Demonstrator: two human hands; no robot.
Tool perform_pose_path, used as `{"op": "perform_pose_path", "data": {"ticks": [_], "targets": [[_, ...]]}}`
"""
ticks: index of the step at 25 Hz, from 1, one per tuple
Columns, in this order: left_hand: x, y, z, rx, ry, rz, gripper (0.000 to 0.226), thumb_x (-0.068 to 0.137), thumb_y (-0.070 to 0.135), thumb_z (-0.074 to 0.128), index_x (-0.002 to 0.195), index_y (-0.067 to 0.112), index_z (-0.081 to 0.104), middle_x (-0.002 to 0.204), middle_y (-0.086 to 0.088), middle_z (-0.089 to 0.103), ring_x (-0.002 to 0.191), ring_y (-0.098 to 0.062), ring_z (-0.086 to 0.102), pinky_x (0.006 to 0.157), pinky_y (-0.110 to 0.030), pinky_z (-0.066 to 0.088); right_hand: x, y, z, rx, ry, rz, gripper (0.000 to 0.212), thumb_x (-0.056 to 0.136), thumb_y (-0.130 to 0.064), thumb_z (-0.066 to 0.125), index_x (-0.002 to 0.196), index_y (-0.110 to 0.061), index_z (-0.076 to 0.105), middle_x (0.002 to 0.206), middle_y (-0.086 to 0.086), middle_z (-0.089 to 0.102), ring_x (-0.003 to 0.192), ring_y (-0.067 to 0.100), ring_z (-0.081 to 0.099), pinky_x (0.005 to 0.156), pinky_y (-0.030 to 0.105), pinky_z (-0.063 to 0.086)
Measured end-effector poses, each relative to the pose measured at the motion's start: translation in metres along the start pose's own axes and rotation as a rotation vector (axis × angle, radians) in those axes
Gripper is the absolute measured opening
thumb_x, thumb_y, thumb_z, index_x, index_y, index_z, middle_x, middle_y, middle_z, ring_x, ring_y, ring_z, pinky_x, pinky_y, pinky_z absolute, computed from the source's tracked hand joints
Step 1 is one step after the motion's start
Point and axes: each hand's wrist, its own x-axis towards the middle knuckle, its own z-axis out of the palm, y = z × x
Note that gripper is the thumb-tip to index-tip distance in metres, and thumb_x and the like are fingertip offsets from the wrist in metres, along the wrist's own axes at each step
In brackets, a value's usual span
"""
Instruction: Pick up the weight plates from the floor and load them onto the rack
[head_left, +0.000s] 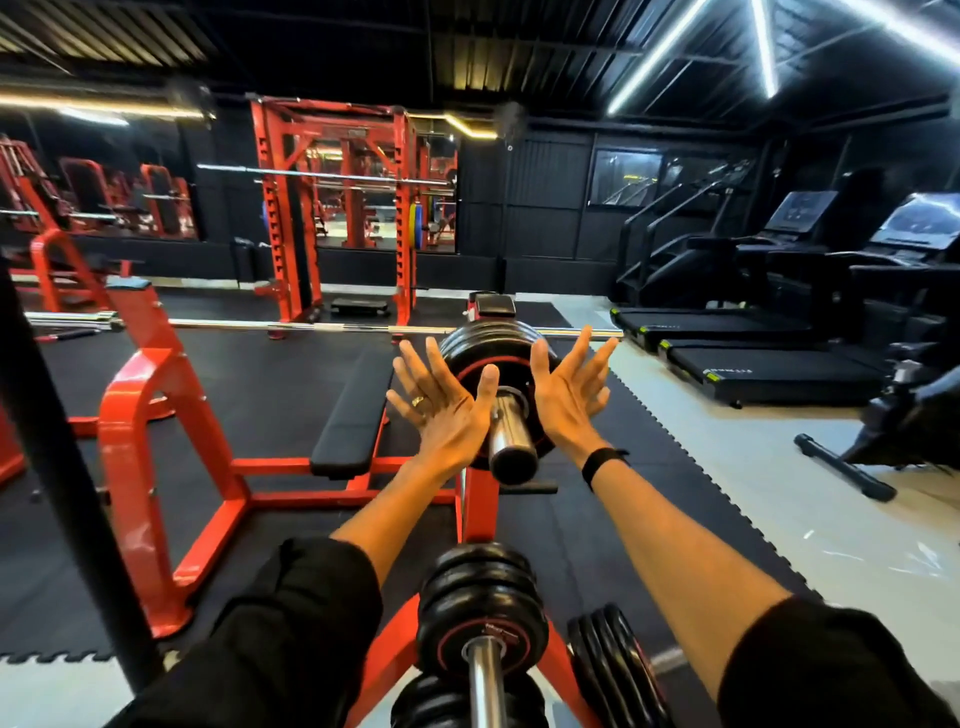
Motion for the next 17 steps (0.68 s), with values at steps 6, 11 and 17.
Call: {"op": "perform_pose_path", "data": {"ticks": [6,11,17], "targets": [[-0.012,-0.01,-0.05,0.041,-0.387,-0.061,0.084,0.092,0.072,0.023,0.152,0.032,-0.021,0.161,-0.001,-0.026,0.146,-0.018,-0.029,0.113,-0.052,-0.024,-0.029,-0.006,-0.014,-0.064,-0.227,0.07,0.098,0.088,-0.073,0.035,0.151,-0.025,-0.023,0.158,0.008,-0.031,0.148,0.025,-0.023,0.115,0.055,-0.016],[-0.078,-0.035,-0.084,0.169,-0.503,-0.167,0.084,0.095,0.066,0.029,0.156,0.02,-0.007,0.165,-0.001,-0.006,0.151,-0.02,-0.014,0.119,-0.053,-0.013,-0.072,-0.031,-0.018,-0.209,-0.328,-0.051,0.115,0.083,-0.066,0.057,0.151,-0.021,-0.024,0.154,0.016,-0.035,0.146,0.032,-0.026,0.113,0.057,-0.014],[-0.168,-0.046,-0.157,0.236,-0.275,-0.379,0.084,0.096,0.065,0.032,0.157,0.016,0.003,0.164,-0.008,0.013,0.152,-0.028,0.008,0.121,-0.052,0.003,-0.159,-0.081,0.015,-0.301,-0.466,-0.535,0.103,0.086,-0.063,0.054,0.155,-0.023,-0.011,0.159,0.017,-0.023,0.146,0.03,-0.026,0.113,0.058,-0.014]]}}
